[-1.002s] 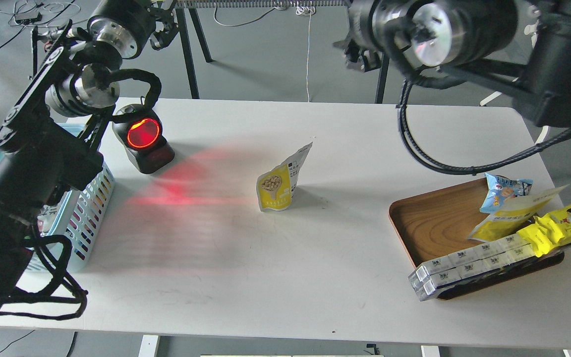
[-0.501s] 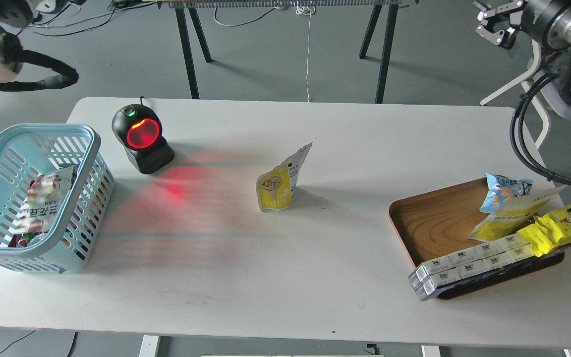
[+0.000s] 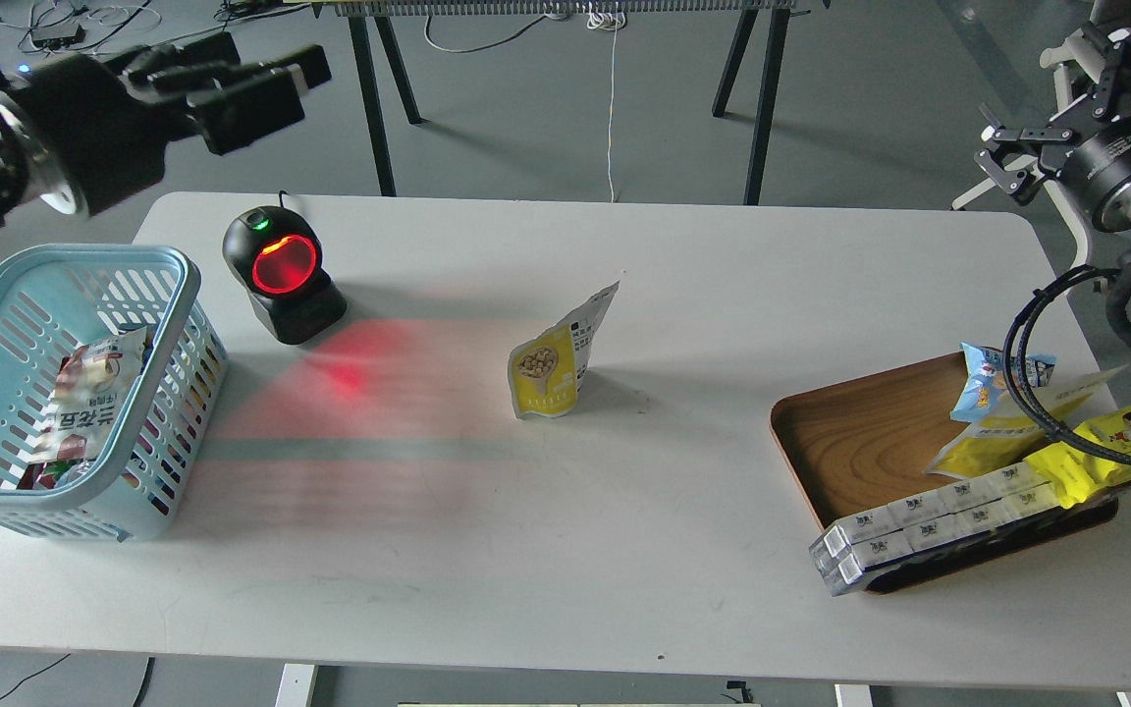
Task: Scan snack and place in basket
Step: 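Reach the left gripper toward the standing yellow packet, then grasp the yellow packet with the left gripper and lift it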
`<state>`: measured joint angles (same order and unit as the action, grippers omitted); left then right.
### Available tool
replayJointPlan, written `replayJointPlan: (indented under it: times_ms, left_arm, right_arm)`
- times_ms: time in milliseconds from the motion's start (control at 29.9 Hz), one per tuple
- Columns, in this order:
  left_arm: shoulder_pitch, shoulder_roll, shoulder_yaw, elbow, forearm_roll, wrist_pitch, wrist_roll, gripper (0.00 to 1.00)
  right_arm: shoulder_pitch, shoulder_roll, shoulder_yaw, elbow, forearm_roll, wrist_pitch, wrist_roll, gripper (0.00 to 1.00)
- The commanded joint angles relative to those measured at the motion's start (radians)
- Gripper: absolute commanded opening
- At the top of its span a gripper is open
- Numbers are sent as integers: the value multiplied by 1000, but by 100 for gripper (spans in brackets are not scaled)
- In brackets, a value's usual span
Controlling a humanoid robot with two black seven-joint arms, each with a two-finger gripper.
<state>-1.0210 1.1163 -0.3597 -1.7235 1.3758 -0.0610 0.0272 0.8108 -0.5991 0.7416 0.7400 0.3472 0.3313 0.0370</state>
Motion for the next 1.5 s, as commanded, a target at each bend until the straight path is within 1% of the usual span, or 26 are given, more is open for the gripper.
replayJointPlan:
  times_ms: [0, 134, 200, 267, 334, 401, 534, 568, 635, 701, 802, 868, 969, 1002, 1035, 1069, 1102, 1136, 1169, 1202, 1236, 1303, 1470]
  left_arm:
    - [50, -85, 38, 5, 172, 4, 5, 100]
    - [123, -208, 41, 5, 378, 0, 5, 100]
    - [148, -280, 41, 5, 483, -14, 13, 100]
    - [174, -337, 42, 7, 569, -57, 40, 100]
    - [196, -384, 39, 10, 647, -130, 101, 100]
    - [208, -435, 39, 30, 687, -172, 137, 100]
    - [217, -549, 41, 105, 742, -181, 151, 99]
    - [217, -570, 41, 120, 764, -187, 161, 99]
    - [217, -596, 41, 151, 796, -216, 187, 99]
    - [220, -615, 41, 176, 806, -244, 192, 98]
    - [222, -632, 41, 202, 806, -247, 195, 95]
    - [222, -638, 41, 217, 806, -252, 195, 87]
    - [222, -638, 41, 222, 806, -269, 197, 65]
    - [223, -638, 41, 220, 806, -275, 197, 59]
    - [225, -636, 41, 220, 806, -278, 197, 49]
    - [226, -636, 39, 219, 806, -281, 197, 37]
    - [226, -633, 39, 217, 806, -286, 195, 31]
    - [226, -630, 39, 216, 806, -293, 192, 30]
    - [226, -627, 39, 214, 806, -293, 186, 24]
    - [228, -625, 39, 214, 806, -293, 181, 12]
    - [228, -625, 39, 213, 806, -292, 178, 3]
    - [234, -624, 38, 209, 806, -290, 175, 0]
    - [257, -624, 28, 202, 806, -272, 157, 0]
  right_arm:
    - [-30, 1, -1, -2, -2, 22, 3, 97]
    - [-38, 2, -5, 1, -2, 20, 4, 97]
    - [-41, 2, -5, 2, -4, 18, 4, 97]
    - [-41, 8, -5, 2, -4, 17, 4, 97]
    - [-42, 9, -5, 1, -4, 15, 4, 97]
    - [-41, 10, -5, 4, -4, 15, 4, 97]
    - [-32, 9, -5, 10, -5, 14, 4, 97]
    - [-30, 9, -5, 10, -7, 12, 4, 97]
    - [-28, 9, -5, 10, -7, 11, 4, 97]
    - [-27, 9, -4, 12, -7, 11, 4, 97]
    - [-24, 9, -4, 10, -7, 11, 4, 97]
    - [-24, 10, -2, 12, -7, 11, 4, 97]
    - [-25, 15, -4, 10, -7, 11, 4, 97]
    - [-25, 18, -4, 10, -7, 11, 4, 97]
    - [-25, 21, -4, 9, -7, 11, 4, 97]
    - [-25, 24, -4, 9, -7, 11, 4, 97]
    - [-27, 27, -5, 9, -8, 11, 4, 97]
    - [-27, 31, -4, 9, -8, 11, 4, 97]
    - [-27, 36, -4, 7, -8, 11, 4, 97]
    - [-25, 41, -4, 6, -8, 9, 4, 97]
    - [-25, 45, -4, 6, -8, 9, 4, 97]
    - [-25, 51, -4, 7, -8, 9, 4, 97]
    - [-21, 51, -2, 6, -8, 9, 4, 97]
